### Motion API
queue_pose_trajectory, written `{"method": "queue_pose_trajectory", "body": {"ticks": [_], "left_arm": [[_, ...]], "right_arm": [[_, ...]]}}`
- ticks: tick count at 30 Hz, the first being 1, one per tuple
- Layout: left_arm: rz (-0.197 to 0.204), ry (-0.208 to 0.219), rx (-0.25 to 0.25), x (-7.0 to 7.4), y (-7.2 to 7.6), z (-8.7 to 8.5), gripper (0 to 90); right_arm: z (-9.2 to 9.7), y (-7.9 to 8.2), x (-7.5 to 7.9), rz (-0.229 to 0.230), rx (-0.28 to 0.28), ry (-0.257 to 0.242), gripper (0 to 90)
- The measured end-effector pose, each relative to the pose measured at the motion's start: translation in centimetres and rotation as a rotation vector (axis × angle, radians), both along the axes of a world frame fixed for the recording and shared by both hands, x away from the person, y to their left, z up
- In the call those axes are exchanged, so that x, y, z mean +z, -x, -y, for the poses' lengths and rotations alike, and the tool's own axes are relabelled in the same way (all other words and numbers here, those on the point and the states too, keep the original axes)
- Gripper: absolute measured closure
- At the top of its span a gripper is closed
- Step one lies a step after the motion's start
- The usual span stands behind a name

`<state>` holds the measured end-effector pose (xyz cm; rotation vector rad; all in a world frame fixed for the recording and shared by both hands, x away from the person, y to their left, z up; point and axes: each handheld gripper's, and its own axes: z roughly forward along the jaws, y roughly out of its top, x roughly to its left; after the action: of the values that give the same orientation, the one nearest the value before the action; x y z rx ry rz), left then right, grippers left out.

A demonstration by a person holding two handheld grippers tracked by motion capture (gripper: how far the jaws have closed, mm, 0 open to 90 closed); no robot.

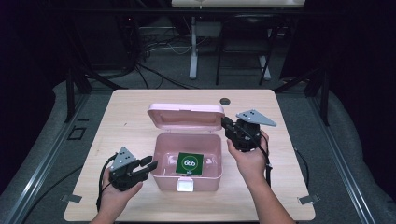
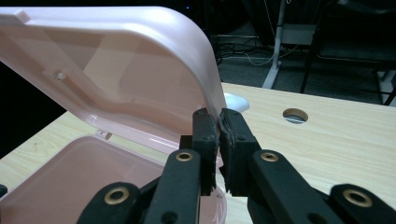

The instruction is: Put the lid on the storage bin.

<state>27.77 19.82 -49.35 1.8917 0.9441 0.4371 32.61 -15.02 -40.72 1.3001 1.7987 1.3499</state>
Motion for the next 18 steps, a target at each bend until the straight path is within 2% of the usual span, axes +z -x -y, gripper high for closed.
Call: {"method": "queue_pose_trajectory", "body": {"ticks": [7,18], "left_arm": [[-0.001,0.001,-0.002,0.0,0.0,-0.04,67.8],[-0.002,0.0,-0.001,0.04,0.01,-0.05,67.9]], "right_arm": [[0.26,0.44,-0.43,0.001,0.002,-0.045,84.3],[0.26,0.87,-0.7,0.015,0.008,-0.04,83.9]]}}
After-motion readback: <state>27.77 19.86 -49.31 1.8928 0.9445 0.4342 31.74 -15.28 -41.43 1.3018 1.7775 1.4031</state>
